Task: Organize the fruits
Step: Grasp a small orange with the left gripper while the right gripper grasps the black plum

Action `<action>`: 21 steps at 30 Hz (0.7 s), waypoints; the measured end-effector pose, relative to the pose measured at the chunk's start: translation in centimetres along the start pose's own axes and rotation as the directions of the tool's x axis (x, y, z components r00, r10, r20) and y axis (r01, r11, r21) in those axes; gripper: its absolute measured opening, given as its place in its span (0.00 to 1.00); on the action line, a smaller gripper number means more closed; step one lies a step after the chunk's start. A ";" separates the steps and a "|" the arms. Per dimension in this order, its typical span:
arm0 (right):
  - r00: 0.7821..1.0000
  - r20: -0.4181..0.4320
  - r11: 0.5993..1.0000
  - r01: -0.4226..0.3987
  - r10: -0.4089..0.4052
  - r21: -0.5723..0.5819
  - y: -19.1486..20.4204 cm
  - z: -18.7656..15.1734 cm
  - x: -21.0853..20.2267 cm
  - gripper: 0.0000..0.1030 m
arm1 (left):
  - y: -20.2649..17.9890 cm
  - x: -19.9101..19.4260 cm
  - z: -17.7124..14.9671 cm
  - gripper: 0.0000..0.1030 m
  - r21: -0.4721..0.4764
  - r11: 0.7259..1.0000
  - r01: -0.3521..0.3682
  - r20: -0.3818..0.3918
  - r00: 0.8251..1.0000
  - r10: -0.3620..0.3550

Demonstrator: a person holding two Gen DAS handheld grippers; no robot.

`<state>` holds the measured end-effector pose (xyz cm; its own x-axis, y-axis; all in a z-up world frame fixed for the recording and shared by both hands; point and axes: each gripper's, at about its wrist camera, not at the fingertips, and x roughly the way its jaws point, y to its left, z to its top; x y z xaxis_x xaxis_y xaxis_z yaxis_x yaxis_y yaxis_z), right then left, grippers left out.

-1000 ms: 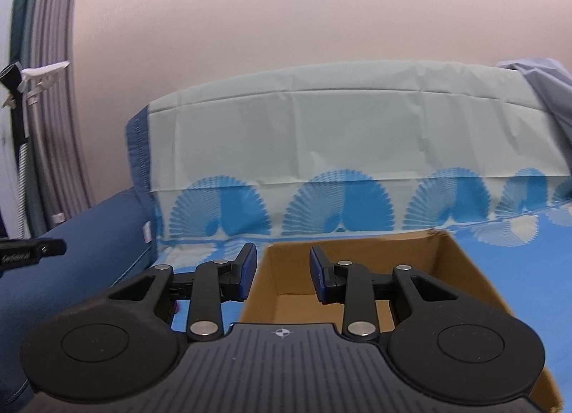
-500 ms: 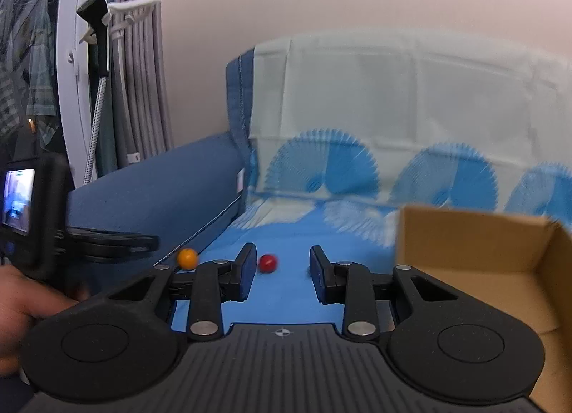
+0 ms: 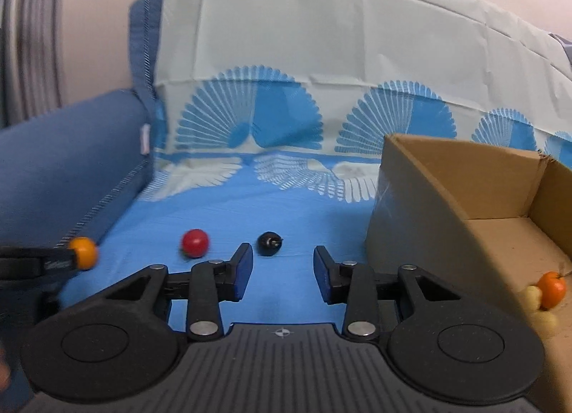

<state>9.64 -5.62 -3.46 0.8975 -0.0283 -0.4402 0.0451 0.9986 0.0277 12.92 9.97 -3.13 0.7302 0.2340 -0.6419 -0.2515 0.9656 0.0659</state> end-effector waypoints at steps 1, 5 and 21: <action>1.000 -0.001 1.000 0.011 -0.011 0.007 0.4 -0.1 2.1 0.39 | -0.1 0.4 0.1 0.35 -0.010 1.000 -0.008 -0.003 1.000 0.007; 1.000 0.005 0.999 0.029 -0.030 0.037 0.4 0.6 5.5 0.54 | 0.1 1.7 0.7 0.41 -0.084 0.996 -0.017 -0.011 1.000 0.016; 0.990 -0.134 0.998 0.045 -0.038 0.052 0.8 0.4 12.9 0.51 | 0.3 7.7 1.6 0.40 -0.326 0.934 -0.149 -0.101 0.987 0.122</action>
<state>21.44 -5.23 -8.73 0.8284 -0.0600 -0.5569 0.1085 0.9926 0.0544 19.47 12.24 -6.85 0.6258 0.3371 -0.7033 -0.5502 0.8300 -0.0918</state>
